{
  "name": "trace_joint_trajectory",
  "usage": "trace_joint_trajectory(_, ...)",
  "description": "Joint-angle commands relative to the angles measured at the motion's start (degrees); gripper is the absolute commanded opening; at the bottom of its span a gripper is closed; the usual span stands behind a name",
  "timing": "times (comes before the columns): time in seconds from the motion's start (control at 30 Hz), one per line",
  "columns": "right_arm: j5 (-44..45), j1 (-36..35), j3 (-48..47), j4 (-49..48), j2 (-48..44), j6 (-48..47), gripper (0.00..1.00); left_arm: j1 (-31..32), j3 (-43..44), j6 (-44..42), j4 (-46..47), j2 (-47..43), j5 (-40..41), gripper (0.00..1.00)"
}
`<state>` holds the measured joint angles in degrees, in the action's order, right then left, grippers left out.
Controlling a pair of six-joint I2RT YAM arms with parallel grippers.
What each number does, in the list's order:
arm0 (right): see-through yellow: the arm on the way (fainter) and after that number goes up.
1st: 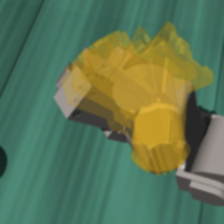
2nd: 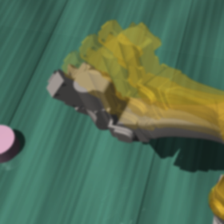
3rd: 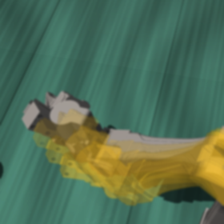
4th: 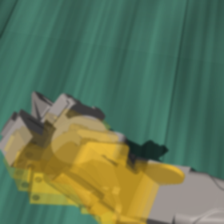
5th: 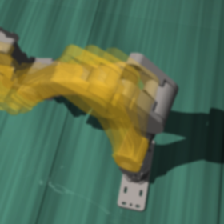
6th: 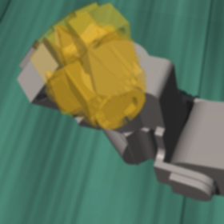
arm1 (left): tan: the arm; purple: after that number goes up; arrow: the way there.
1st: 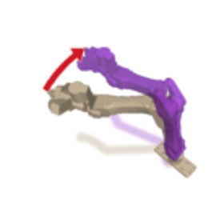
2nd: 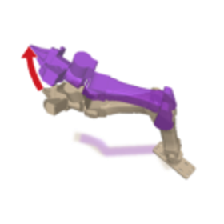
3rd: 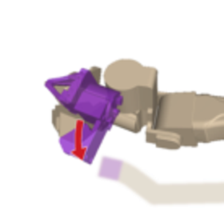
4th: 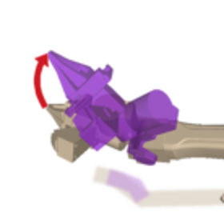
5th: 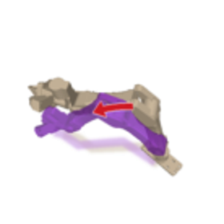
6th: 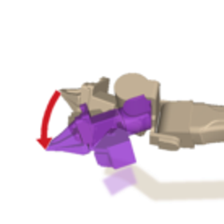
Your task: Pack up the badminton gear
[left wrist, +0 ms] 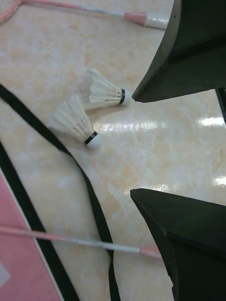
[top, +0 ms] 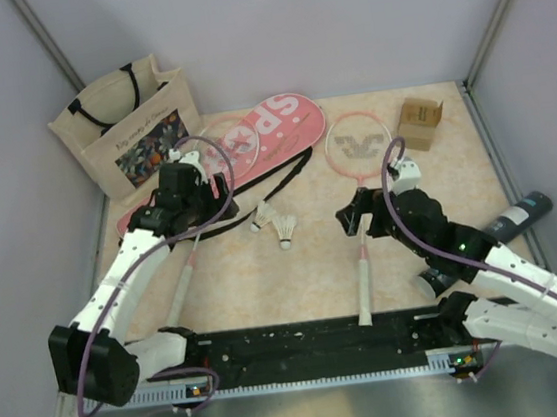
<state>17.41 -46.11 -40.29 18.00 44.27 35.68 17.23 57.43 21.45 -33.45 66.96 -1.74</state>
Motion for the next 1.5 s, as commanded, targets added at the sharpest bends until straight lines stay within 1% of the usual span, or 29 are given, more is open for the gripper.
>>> trace_joint_trajectory(0.0, 7.0, 0.5, -0.4, 1.1, 3.3, 0.7, 0.99, 0.3, 3.0, 3.2, 3.4, 3.4, -12.2, 0.77)
trace_joint_trajectory(0.07, 11.9, 1.0, -1.5, 4.4, 6.5, 1.5, 0.97, 0.3, 3.1, 2.1, 4.4, 3.9, -15.1, 0.76)
trace_joint_trajectory(0.13, 15.6, 3.3, -3.1, 8.6, 10.0, 3.9, 0.95, 0.4, 2.8, 0.4, 4.9, 3.4, -16.5, 0.76)
trace_joint_trajectory(0.23, 15.6, 11.5, -5.8, 15.8, 14.6, 11.8, 0.95, 0.5, 2.2, -1.3, 3.9, 1.3, -15.6, 0.77)
trace_joint_trajectory(0.33, 14.2, 19.7, -8.5, 23.6, 17.6, 20.1, 0.98, 0.4, -0.1, -2.4, 3.3, -1.4, -16.6, 0.8)
trace_joint_trajectory(0.4, 14.1, 24.8, -9.0, 27.8, 18.2, 23.2, 0.99, 0.6, -2.3, -2.3, 3.7, -3.8, -18.6, 0.99)
trace_joint_trajectory(0.47, 14.8, 29.8, -9.1, 30.6, 17.7, 25.0, 0.99, 0.6, -4.6, -2.2, 3.7, -5.6, -20.1, 0.99)
trace_joint_trajectory(0.53, 17.2, 33.3, -9.0, 33.1, 16.7, 26.4, 0.99, 0.7, -6.4, -3.1, 3.2, -7.4, -21.1, 0.99)
trace_joint_trajectory(0.67, 22.0, 38.3, -8.6, 38.8, 16.0, 29.7, 0.99, 0.9, -8.8, -5.0, 1.8, -11.1, -19.6, 0.99)
trace_joint_trajectory(0.8, 21.6, 44.8, -4.5, 37.2, 15.4, 29.7, 0.99, 1.4, -10.5, -4.4, 4.6, -13.9, -18.7, 0.99)
trace_joint_trajectory(0.93, 22.2, 48.2, -0.7, 32.7, 13.6, 27.4, 0.99, 1.5, -9.8, -4.9, 3.2, -14.0, -17.7, 0.99)
trace_joint_trajectory(1.03, 22.2, 49.7, 0.9, 30.4, 14.9, 26.8, 0.99, 2.2, -10.4, -4.9, 3.6, -14.7, -17.9, 0.99)
trace_joint_trajectory(1.13, 20.6, 51.6, 2.0, 28.5, 18.0, 25.8, 0.99, 2.3, -10.2, -5.1, 3.7, -14.7, -17.7, 0.99)
trace_joint_trajectory(1.27, 18.8, 52.5, 3.7, 25.9, 19.9, 25.3, 0.99, 2.3, -10.2, -5.2, 3.9, -14.7, -17.5, 0.99)
trace_joint_trajectory(1.37, 15.5, 52.9, 5.5, 23.5, 20.0, 25.1, 0.96, 2.3, -10.1, -5.2, 4.0, -14.7, -17.4, 0.99)
trace_joint_trajectory(1.47, 14.3, 53.0, 6.5, 22.6, 20.3, 25.1, 0.91, 2.4, -10.2, -5.0, 4.0, -14.9, -17.4, 0.99)
